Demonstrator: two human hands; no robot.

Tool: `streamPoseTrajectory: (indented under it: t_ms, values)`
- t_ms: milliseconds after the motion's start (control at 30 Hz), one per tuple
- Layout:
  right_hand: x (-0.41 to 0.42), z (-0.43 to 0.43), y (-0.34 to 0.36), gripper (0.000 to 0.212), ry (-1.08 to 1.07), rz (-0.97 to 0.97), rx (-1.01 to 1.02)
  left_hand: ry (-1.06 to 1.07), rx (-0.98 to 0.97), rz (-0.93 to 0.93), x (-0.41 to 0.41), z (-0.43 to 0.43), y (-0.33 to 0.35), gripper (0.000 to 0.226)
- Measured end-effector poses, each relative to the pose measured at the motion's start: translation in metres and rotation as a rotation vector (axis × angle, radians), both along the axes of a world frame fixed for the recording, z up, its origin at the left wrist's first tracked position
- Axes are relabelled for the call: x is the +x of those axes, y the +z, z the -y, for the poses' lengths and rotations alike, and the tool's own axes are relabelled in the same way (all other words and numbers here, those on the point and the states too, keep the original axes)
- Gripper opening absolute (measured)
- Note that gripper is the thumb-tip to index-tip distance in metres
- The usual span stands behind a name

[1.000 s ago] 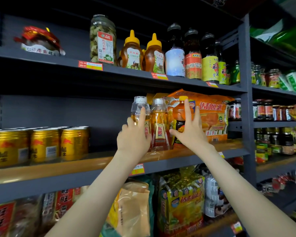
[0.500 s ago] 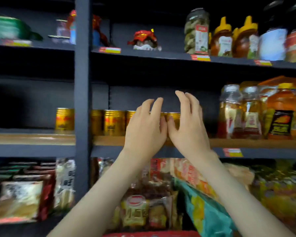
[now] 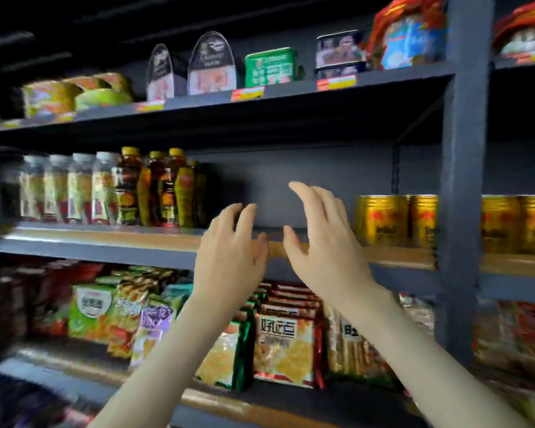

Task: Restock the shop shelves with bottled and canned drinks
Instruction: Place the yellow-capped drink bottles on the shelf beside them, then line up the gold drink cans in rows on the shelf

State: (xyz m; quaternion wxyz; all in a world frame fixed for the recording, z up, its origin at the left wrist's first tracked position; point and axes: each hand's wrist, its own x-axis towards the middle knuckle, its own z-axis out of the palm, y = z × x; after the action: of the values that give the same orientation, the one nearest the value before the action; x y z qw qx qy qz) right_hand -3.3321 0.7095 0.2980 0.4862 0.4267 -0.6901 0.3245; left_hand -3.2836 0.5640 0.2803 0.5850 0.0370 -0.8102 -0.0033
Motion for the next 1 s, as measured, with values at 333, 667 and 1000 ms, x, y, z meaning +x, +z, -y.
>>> streamPoseTrajectory:
  t_ms: [333,667,1000]
  values:
    - [-0.013,0.11,0.028,0.064,0.119,0.104,0.226,0.079,0.055,-0.034,-0.016,0.118,-0.006,0.046]
    - [-0.038,0.252,0.084,0.114,0.323,0.773,0.247,0.227,0.137,-0.003,0.003,0.241,0.029,0.051]
    - [-0.052,0.294,0.085,0.109,0.232,0.873,0.166,0.092,0.0,-0.058,-0.003,0.272,0.032,0.047]
